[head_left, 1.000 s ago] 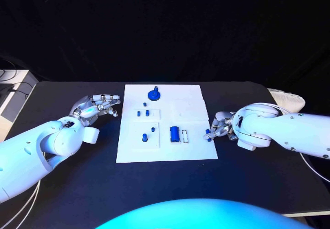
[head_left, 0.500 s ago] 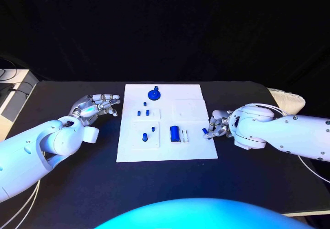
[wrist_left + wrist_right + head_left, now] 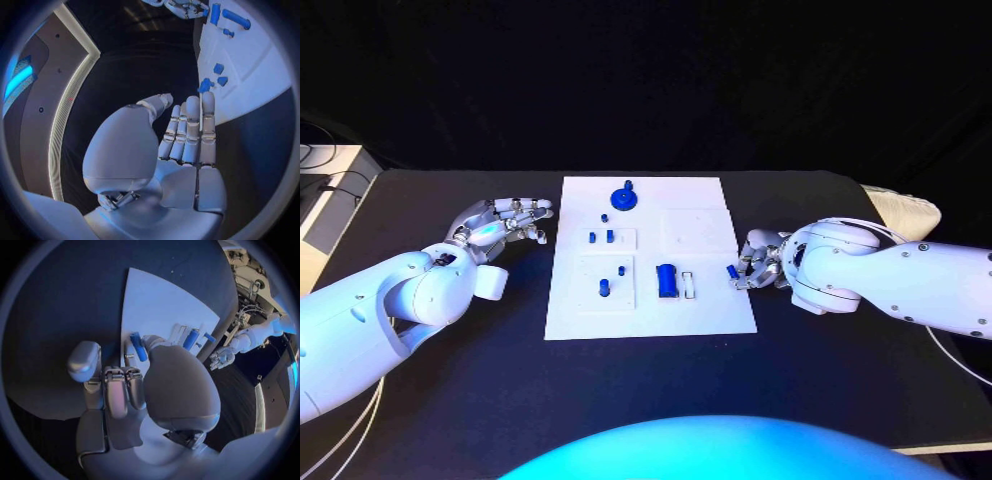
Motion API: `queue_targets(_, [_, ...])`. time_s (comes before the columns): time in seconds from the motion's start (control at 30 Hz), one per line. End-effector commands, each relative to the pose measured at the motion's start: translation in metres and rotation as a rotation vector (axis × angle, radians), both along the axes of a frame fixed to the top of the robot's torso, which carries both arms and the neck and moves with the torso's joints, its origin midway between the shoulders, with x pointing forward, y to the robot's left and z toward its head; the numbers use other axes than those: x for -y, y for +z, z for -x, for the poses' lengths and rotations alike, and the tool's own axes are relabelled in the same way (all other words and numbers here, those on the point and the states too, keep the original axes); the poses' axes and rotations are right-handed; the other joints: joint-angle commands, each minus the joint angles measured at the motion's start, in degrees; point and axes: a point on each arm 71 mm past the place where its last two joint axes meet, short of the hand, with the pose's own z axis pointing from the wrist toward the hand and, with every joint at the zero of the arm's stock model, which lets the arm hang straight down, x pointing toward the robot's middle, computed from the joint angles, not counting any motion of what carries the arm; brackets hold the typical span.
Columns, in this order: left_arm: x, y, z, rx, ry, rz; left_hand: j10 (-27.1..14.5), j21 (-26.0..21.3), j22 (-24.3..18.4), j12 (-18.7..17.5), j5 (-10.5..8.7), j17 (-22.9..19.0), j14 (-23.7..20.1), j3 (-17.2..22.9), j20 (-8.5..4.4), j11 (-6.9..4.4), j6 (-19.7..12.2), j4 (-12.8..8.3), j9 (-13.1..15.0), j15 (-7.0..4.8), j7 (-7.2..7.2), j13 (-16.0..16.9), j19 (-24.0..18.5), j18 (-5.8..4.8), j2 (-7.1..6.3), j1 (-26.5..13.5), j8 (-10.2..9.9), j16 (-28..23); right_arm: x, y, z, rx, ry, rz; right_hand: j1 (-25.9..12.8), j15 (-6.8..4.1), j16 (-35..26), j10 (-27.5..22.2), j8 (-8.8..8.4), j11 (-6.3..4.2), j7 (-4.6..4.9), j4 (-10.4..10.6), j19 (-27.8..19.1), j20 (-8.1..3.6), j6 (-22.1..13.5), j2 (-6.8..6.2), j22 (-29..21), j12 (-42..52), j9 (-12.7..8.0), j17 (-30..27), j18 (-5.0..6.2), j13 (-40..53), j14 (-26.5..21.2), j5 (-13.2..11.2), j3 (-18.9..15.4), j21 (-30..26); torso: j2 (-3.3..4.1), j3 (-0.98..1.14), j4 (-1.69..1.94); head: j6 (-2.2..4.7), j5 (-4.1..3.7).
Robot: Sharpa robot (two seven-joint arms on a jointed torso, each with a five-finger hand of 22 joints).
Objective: Assemble the parts on the task board
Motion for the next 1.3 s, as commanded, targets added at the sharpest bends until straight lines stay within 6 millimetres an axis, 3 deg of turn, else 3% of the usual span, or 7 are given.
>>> queue_targets(0.03, [0.002, 0.001, 0.001, -0.003, -0.020, 0.011, -0.16, -0.19, -0.06, 0.25, 0.12, 0.07, -0.22, 0.03, 0.29, 0.08, -0.47, 0.43, -0.06, 0.10, -0.09, 0.05, 0.02, 0.79, 0.42, -0.05, 0.12, -0.10, -0.004, -0.005, 0.006, -0.053, -0.043, -0.095, -1.74, 0.50, 0.13, 5.90, -0.42, 0.39, -0.19, -12.21, -0.18, 0.28, 0.20, -0.40, 0.10, 0.28, -1.34, 13.18, -0.63, 15.09, 5.64, -0.69, 12.23, -0.34, -0.01, 0.00, 0.02, -0.05, 0.09])
queue_targets(0.6, [0.004, 0.000, 0.001, -0.009, -0.031, 0.007, -0.28, -0.23, -0.08, 0.29, 0.15, 0.07, -0.23, 0.09, 0.31, 0.11, -0.65, 0.52, -0.11, 0.12, -0.06, 0.02, 0.02, 0.79, 0.47, -0.09, 0.04, -0.10, -0.034, 0.012, 0.013, -0.184, -0.073, -0.269, -5.93, 0.34, 0.10, 5.90, -0.06, 0.12, -0.57, -12.98, -0.27, 0.26, 0.64, -0.85, 0.16, 0.28, -0.61, 13.09, -0.54, 15.09, 5.63, -2.69, 12.66, -0.85, -0.01, -0.09, 0.00, -0.43, 0.15])
queue_targets(0.8, [0.005, 0.000, 0.001, -0.009, -0.035, 0.006, -0.47, -0.25, -0.08, 0.26, 0.18, 0.07, -0.26, 0.15, 0.31, 0.12, -0.66, 0.49, -0.12, 0.12, -0.10, -0.02, 0.02, 0.79, 0.46, -0.01, 0.06, -0.11, -0.044, 0.010, 0.010, -0.180, -0.065, -0.267, -7.25, 0.27, 0.07, 5.90, 0.10, 0.03, -0.72, -13.17, -0.26, 0.22, 0.80, -0.89, 0.19, 0.28, -0.32, 13.01, -0.53, 15.09, 5.61, -1.40, 12.22, -0.97, -0.04, -0.05, -0.01, -0.21, 0.14])
queue_targets(1.1, [0.005, 0.001, 0.002, -0.009, -0.039, 0.006, -0.58, -0.26, -0.08, 0.24, 0.20, 0.07, -0.27, 0.19, 0.31, 0.12, -0.70, 0.45, -0.13, 0.12, -0.11, -0.04, 0.02, 0.80, 0.44, 0.05, 0.05, -0.12, -0.056, 0.006, 0.004, -0.166, -0.046, -0.241, -9.83, 0.15, 0.08, 5.90, 0.24, -0.15, -0.94, -12.53, -0.19, 0.13, 0.91, -0.78, 0.14, 0.28, -0.03, 13.04, -0.51, 15.09, 5.62, -4.70, 10.98, -1.31, 0.02, -0.08, 0.10, -0.28, 0.20])
queue_targets(1.17, [0.005, 0.001, 0.002, -0.009, -0.039, 0.006, -0.58, -0.26, -0.08, 0.24, 0.20, 0.07, -0.27, 0.19, 0.31, 0.12, -0.70, 0.45, -0.13, 0.12, -0.11, -0.04, 0.02, 0.80, 0.44, 0.05, 0.05, -0.12, -0.056, 0.005, 0.003, -0.161, -0.044, -0.232, -11.81, 0.17, 0.04, 5.90, 0.18, -0.12, -0.93, -11.30, -0.18, 0.15, 0.94, -0.87, 0.02, 0.28, -0.03, 12.93, -0.49, 15.09, 5.59, -7.22, 9.97, -1.66, 0.03, -0.05, 0.13, -0.36, 0.24])
queue_targets(1.3, [0.004, 0.001, 0.002, -0.009, -0.038, 0.004, -0.58, -0.26, -0.08, 0.24, 0.20, 0.07, -0.27, 0.19, 0.31, 0.12, -0.70, 0.45, -0.13, 0.12, -0.11, -0.04, 0.02, 0.80, 0.44, 0.05, 0.05, -0.12, -0.058, 0.005, 0.001, -0.146, -0.039, -0.219, -13.68, 0.18, 0.06, 5.90, 0.20, -0.11, -0.94, -9.91, -0.10, 0.15, 1.11, -0.95, -0.01, 0.28, 0.02, 12.98, -0.49, 15.09, 5.60, -7.22, 8.49, -1.82, 0.08, 0.01, 0.03, -0.36, 0.38])
